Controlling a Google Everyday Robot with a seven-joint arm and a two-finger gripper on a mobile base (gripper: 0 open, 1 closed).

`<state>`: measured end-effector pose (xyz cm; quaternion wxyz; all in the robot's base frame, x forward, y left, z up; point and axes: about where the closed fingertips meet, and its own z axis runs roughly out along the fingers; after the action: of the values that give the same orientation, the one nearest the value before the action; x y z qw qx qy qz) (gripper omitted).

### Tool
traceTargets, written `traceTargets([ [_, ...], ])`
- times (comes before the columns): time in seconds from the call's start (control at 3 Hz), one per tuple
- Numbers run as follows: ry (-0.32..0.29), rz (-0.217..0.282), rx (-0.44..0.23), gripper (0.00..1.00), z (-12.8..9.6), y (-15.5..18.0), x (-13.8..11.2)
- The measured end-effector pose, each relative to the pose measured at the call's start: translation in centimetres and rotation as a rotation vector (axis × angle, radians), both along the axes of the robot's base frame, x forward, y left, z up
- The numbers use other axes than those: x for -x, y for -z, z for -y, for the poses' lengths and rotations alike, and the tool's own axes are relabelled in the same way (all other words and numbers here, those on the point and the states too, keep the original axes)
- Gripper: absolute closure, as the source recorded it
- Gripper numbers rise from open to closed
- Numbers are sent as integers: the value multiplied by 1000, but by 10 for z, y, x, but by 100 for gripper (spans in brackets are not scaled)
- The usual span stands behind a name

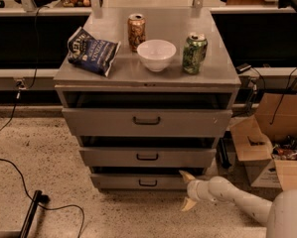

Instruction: Open bottom drawer

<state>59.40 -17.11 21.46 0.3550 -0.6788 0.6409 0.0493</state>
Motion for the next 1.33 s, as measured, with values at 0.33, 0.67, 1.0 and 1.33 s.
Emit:
traceTargets([
  [0.33, 10, 5, 72, 0, 4, 6, -4],
  [0.67, -10, -8, 112, 0, 0, 17, -13],
  [1.0, -10, -8, 112, 0, 0, 17, -13],
  [1.33, -31, -11, 123, 0, -7, 23, -16],
])
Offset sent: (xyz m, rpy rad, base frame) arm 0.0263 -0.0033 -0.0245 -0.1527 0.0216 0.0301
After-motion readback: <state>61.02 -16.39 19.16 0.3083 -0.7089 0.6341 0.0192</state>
